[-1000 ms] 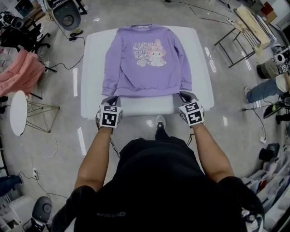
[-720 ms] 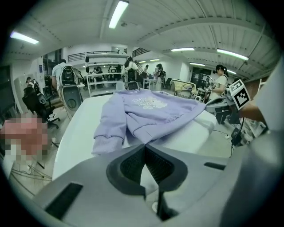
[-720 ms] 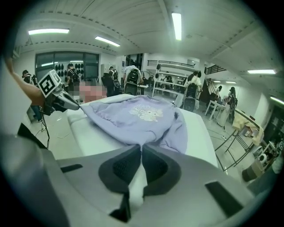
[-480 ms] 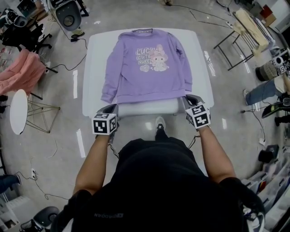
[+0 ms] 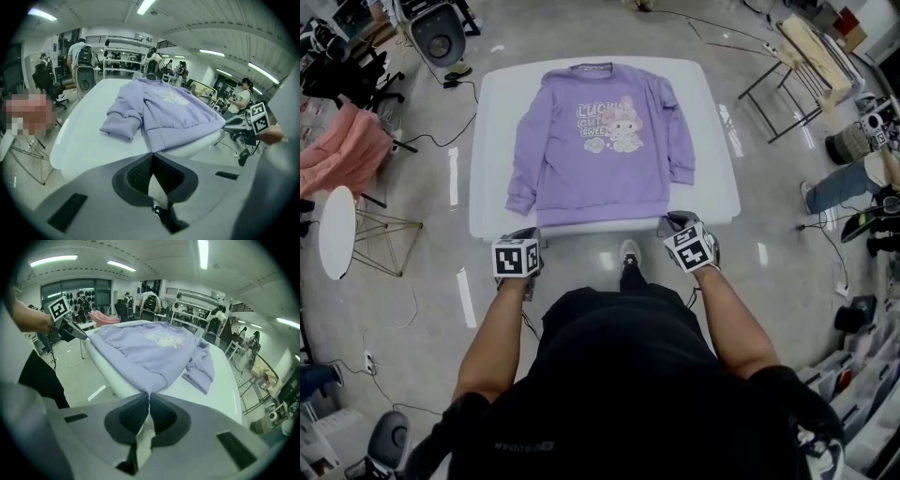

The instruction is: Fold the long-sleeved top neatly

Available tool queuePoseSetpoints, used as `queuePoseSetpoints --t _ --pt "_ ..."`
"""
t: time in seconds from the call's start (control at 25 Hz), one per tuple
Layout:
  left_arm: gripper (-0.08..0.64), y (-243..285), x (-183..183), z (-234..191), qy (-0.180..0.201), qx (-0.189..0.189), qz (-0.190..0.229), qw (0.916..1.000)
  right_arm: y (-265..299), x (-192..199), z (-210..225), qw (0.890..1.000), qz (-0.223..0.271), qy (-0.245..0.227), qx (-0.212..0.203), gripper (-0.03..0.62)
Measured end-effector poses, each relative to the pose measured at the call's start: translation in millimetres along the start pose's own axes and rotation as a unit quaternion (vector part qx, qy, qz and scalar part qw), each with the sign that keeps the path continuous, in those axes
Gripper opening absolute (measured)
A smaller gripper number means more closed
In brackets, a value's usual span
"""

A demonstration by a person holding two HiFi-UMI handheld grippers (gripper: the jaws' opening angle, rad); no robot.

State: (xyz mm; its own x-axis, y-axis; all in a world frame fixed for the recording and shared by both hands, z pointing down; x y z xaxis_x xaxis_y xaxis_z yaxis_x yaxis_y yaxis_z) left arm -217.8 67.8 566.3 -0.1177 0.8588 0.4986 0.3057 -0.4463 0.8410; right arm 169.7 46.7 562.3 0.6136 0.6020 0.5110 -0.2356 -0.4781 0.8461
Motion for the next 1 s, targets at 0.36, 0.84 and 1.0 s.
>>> queuePoseSetpoints --t 0.36,0.84,1.0 --pt "0.005 8.1 10.0 -7.9 0.005 -0.022 -0.009 0.9997 8.7 16.1 -0.7 1.0 -0.013 0.026 -0.007 0.017" --pt "0.006 -10.6 -42.0 19.9 0.085 -0.009 0.055 0.9948 -28.8 -27.6 11.9 0.997 0.071 0.041 -0.01 0.028" --pt "0.006 8.5 -61.8 38.3 0.122 -0.011 0.043 0.9915 -8.2 -44.6 14.7 0.997 0.059 0.043 -0.008 0.005"
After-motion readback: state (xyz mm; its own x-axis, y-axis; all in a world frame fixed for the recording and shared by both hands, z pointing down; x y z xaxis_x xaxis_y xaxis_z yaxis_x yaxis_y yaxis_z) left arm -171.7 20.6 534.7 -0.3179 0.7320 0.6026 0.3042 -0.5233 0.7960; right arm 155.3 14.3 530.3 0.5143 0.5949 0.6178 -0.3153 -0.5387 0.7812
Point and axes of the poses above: the fingertips, and each gripper's own axes: y forward along the fingers, z to its right, x out of its underside, the point moved 9 cm from there along -y, backward along the fingers, and after that the axes turned 5 degrees about -z, right-handed, at the moved point
